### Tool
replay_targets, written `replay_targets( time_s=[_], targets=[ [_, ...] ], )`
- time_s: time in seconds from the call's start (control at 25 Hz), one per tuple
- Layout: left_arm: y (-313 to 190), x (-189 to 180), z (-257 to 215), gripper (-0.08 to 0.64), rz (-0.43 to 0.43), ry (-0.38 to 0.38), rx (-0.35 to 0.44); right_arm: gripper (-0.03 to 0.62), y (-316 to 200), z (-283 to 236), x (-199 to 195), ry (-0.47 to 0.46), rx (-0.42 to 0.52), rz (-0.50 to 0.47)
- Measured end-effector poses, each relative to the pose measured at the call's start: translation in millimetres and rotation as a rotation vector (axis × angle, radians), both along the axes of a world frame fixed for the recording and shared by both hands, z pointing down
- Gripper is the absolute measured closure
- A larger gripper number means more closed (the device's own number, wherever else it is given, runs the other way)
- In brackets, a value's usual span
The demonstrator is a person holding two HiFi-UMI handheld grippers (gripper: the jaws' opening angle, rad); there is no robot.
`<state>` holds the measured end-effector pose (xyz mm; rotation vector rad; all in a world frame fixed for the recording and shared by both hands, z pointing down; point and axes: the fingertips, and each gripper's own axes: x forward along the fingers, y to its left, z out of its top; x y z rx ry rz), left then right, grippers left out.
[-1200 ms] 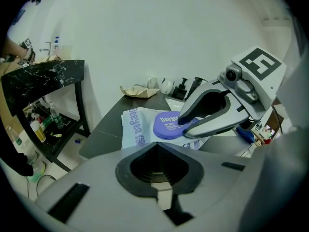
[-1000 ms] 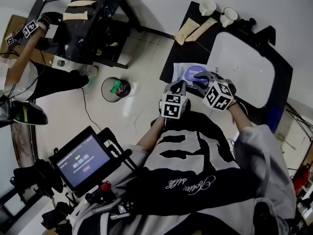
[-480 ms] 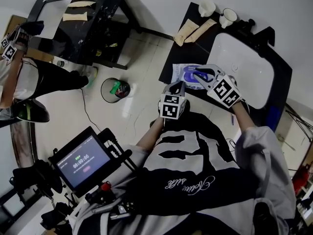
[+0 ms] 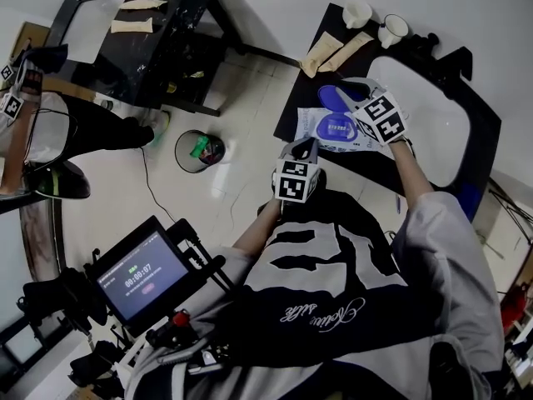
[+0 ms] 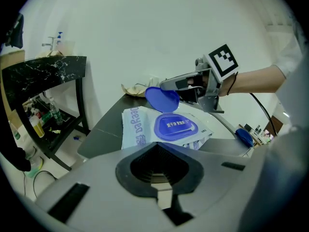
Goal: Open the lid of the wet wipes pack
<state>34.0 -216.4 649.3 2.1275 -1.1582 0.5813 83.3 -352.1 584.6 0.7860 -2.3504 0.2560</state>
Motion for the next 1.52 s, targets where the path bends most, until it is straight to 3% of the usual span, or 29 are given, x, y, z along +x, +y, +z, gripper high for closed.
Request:
replay_targets(
  time_s=[0.16,0.4,0.68,0.84,1.16,1.36,1.52],
  targets=[
    [-1.2,-0.4,1.7,0.561,-0.001,-0.004,-0.002,0.546,-11.3,16.6,1.7,-0.003,-0.042,0.062],
    [-1.6,0.4,3.9,0.561,0.019,-0.027,0.004,0.522,-6.8,4.8,3.5,-0.036,-0.021,0.113],
    [-2.9,-0.3,7.8,0.561,0.032,-0.024,-0.019,0.508,14.7,-27.3,15.4,-0.196,0.011,0.270],
    [-0.5,-2.4,-23.4,0.561,0.009,0.063,-0.015,0.508,46.8,-58.9,20.8,-0.281,0.021,0.365],
    [0.9,-10.5,-111.9,0.561,0.044,0.192,0.153,0.509,112.9,-87.3,9.9,-0.451,0.022,0.520],
    [31.9,-28.6,-168.9,0.561,0.096,0.263,0.241,0.536,166.2,-112.1,-14.8,-0.479,0.072,0.579],
    [55.1,-37.9,-178.2,0.561,0.135,0.294,0.251,0.592,196.0,-116.6,-22.9,-0.510,0.111,0.644]
  ],
)
